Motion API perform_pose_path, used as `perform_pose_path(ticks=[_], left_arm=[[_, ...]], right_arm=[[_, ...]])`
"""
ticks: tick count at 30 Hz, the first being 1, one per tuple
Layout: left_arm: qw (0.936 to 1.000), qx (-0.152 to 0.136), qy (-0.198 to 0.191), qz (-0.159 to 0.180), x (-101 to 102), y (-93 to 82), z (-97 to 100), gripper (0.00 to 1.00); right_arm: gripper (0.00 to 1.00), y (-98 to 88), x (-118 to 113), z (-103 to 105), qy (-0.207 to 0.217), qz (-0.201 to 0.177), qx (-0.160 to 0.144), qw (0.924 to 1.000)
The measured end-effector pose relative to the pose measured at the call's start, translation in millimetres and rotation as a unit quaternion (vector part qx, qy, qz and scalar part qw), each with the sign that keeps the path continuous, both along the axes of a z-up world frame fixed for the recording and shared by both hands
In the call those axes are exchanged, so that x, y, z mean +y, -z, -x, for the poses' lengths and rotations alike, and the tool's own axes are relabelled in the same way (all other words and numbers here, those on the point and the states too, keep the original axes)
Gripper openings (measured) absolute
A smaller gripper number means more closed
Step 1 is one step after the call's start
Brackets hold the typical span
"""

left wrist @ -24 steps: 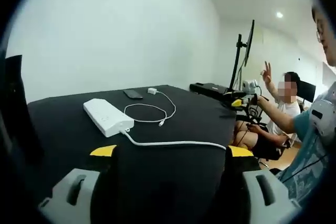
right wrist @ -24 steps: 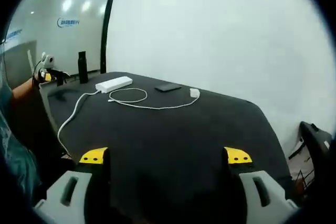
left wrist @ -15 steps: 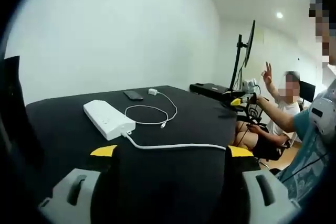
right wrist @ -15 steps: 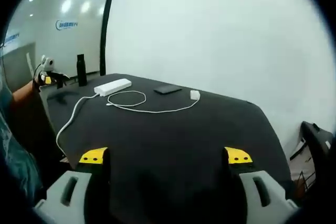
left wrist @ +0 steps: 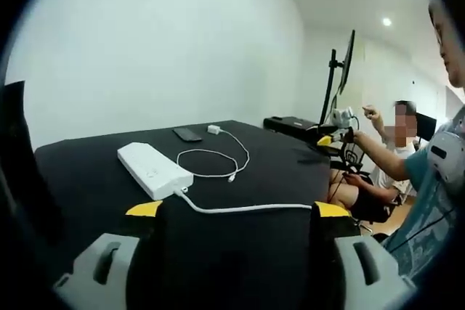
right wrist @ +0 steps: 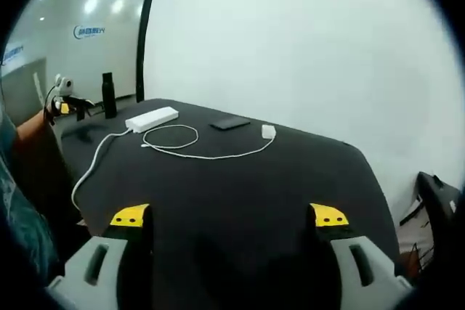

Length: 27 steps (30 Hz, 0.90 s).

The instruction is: Connect the charging cable to the phone, plug the charger into the socket, and turn on the power strip switch to charge the phone.

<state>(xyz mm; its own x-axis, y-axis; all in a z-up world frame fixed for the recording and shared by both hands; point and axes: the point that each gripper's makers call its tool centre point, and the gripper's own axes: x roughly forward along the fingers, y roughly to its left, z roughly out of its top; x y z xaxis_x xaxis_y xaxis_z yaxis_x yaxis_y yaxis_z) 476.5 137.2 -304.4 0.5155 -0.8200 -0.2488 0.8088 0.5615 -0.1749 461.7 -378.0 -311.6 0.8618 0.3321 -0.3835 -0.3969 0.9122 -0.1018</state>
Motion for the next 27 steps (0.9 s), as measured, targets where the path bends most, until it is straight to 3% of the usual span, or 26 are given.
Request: perform_pose_path(ticks=[6,9,12,16,19,22,27], left_arm=[[1.0000,0.002,-0.001,-0.005,0.8,2.2,-2.9,0.75],[1.0000,0.005,-0.003,-0.003,-0.3,4.4,-4.0,0.73],[1.0000,0.009,0.001,0.000,-5.5,9.1,-4.6,0.73],[0.9999,0.013,0.004,-0.001,-11.2,14.3,-8.7,0.73],[0.9999,0.015,0.008,-0.004,-15.5,18.4,-12.0,0.73],[0.9997,0.018,0.012,-0.007,-18.8,22.7,-16.0,0.73],[0.9996,0.021,0.015,-0.006,-22.9,24.6,-23.4,0.73]], right_arm=[[0.77,-1.8,13.0,-33.1,-0.010,-0.015,0.014,0.9997],[0.72,0.7,31.5,-54.0,-0.023,-0.065,0.046,0.9966],[0.70,-4.2,64.1,-82.4,-0.028,-0.175,0.087,0.9803],[0.68,-11.4,83.0,-132.6,-0.019,-0.268,0.115,0.9563],[0.67,-12.0,98.3,-162.3,-0.026,-0.311,0.139,0.9399],[0.65,-8.5,107.3,-189.5,-0.019,-0.330,0.158,0.9304],[0.66,3.3,123.7,-245.2,0.001,-0.381,0.205,0.9018]])
